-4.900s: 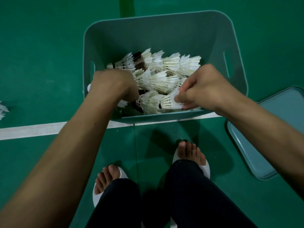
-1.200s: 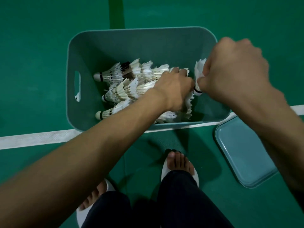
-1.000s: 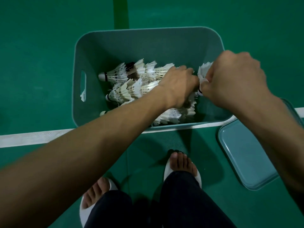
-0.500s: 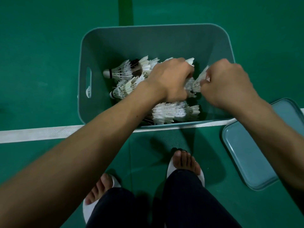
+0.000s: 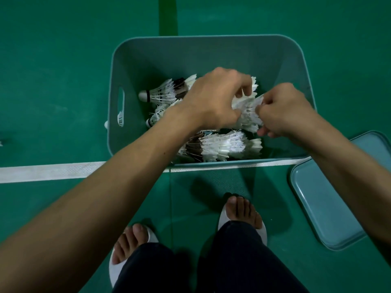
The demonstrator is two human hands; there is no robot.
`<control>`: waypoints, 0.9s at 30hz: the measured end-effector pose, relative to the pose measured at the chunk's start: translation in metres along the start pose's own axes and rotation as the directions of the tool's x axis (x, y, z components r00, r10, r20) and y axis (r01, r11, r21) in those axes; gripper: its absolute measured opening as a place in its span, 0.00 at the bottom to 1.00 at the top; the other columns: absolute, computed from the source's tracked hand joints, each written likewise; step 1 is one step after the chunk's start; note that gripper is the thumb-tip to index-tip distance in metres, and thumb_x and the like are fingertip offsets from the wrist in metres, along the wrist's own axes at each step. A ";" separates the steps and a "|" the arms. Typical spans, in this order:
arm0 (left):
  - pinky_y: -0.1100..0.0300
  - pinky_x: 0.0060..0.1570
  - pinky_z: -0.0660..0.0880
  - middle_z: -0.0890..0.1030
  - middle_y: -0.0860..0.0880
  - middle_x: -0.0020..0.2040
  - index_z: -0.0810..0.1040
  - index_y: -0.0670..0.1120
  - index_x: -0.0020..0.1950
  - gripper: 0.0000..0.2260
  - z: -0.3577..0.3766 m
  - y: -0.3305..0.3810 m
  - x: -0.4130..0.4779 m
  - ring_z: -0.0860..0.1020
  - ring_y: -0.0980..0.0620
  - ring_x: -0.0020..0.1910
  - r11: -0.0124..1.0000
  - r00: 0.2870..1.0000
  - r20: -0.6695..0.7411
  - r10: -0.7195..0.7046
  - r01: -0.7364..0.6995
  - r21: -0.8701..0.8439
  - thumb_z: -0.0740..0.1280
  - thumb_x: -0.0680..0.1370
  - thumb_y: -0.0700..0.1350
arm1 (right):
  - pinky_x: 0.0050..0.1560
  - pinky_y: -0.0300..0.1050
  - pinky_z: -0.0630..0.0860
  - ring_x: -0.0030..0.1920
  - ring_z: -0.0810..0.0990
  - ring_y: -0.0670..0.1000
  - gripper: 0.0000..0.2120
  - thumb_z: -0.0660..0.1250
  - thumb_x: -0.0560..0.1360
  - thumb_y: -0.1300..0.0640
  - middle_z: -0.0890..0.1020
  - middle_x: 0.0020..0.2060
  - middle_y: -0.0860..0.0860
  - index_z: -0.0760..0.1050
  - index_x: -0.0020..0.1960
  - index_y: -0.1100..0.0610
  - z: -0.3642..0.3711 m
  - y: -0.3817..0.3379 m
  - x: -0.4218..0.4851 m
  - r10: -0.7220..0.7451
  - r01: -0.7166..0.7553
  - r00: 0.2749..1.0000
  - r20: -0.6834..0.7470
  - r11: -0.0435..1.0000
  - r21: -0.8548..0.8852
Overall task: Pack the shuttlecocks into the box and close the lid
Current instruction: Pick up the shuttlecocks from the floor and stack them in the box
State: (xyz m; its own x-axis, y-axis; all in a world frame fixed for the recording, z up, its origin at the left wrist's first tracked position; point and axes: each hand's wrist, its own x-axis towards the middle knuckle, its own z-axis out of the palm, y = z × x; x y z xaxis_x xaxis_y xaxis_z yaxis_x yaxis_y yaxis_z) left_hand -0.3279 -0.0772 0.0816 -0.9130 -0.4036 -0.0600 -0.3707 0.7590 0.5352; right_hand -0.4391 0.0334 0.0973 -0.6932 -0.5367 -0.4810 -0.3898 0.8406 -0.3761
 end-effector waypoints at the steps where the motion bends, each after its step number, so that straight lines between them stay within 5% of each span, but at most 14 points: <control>1: 0.54 0.51 0.79 0.82 0.55 0.50 0.81 0.50 0.56 0.13 -0.006 0.000 -0.004 0.79 0.54 0.51 1.000 0.999 -0.033 -0.018 0.017 -0.022 0.73 0.72 0.44 | 0.44 0.53 0.84 0.36 0.86 0.60 0.09 0.63 0.76 0.63 0.84 0.33 0.61 0.78 0.39 0.61 -0.001 0.000 -0.001 -0.007 0.006 0.999 -0.033 1.000 -0.025; 4: 0.54 0.48 0.75 0.80 0.53 0.47 0.80 0.50 0.52 0.11 -0.027 -0.010 -0.015 0.78 0.51 0.48 0.973 0.979 -0.072 -0.190 0.198 0.116 0.70 0.73 0.37 | 0.47 0.48 0.80 0.42 0.83 0.63 0.07 0.62 0.73 0.63 0.82 0.37 0.61 0.77 0.39 0.63 -0.001 -0.001 -0.005 -0.052 0.043 0.992 -0.111 0.996 -0.080; 7: 0.50 0.44 0.72 0.76 0.46 0.42 0.77 0.44 0.50 0.09 -0.046 -0.031 -0.027 0.76 0.43 0.44 0.830 0.897 0.040 -0.440 0.390 0.398 0.70 0.72 0.36 | 0.45 0.47 0.76 0.42 0.79 0.62 0.05 0.61 0.72 0.66 0.79 0.37 0.60 0.71 0.37 0.62 0.002 -0.002 -0.008 -0.076 0.062 0.991 -0.110 0.990 -0.127; 11: 0.49 0.42 0.74 0.73 0.45 0.37 0.76 0.40 0.48 0.08 -0.045 -0.048 -0.037 0.76 0.41 0.41 0.749 0.821 0.132 -0.555 0.424 0.509 0.71 0.70 0.35 | 0.48 0.49 0.77 0.47 0.79 0.62 0.05 0.63 0.71 0.68 0.81 0.38 0.59 0.71 0.39 0.61 0.000 -0.008 -0.008 -0.062 0.049 0.996 -0.069 0.982 -0.185; 17: 0.50 0.41 0.72 0.70 0.44 0.38 0.71 0.42 0.46 0.09 -0.021 -0.065 -0.036 0.73 0.40 0.41 0.784 0.872 0.024 -0.488 0.426 0.451 0.71 0.73 0.39 | 0.42 0.48 0.72 0.36 0.76 0.59 0.10 0.68 0.68 0.72 0.75 0.29 0.56 0.69 0.36 0.61 0.006 -0.012 -0.002 -0.054 0.033 0.996 -0.077 0.969 -0.243; 22: 0.52 0.43 0.76 0.79 0.40 0.40 0.80 0.39 0.45 0.05 -0.017 -0.075 -0.035 0.79 0.38 0.43 0.822 0.842 0.039 -0.539 0.515 0.243 0.70 0.70 0.37 | 0.43 0.48 0.71 0.43 0.74 0.61 0.10 0.70 0.67 0.71 0.76 0.41 0.60 0.72 0.42 0.61 0.011 -0.012 0.002 -0.077 0.039 0.989 -0.128 0.960 -0.276; 27: 0.54 0.40 0.71 0.80 0.42 0.40 0.79 0.42 0.45 0.09 -0.019 -0.074 -0.039 0.78 0.41 0.41 0.836 0.836 0.078 -0.543 0.530 0.141 0.75 0.68 0.42 | 0.46 0.50 0.69 0.44 0.70 0.60 0.08 0.68 0.71 0.67 0.71 0.40 0.58 0.70 0.45 0.60 0.009 -0.015 0.000 -0.148 0.065 0.971 -0.188 0.919 -0.388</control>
State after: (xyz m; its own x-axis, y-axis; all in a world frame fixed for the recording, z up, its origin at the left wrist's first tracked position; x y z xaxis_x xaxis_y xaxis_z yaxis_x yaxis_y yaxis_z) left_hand -0.2615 -0.1278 0.0605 -0.5750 -0.7097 -0.4071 -0.8181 0.4927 0.2966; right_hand -0.4278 0.0204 0.0962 -0.7296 -0.6315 -0.2623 -0.6386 0.7665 -0.0691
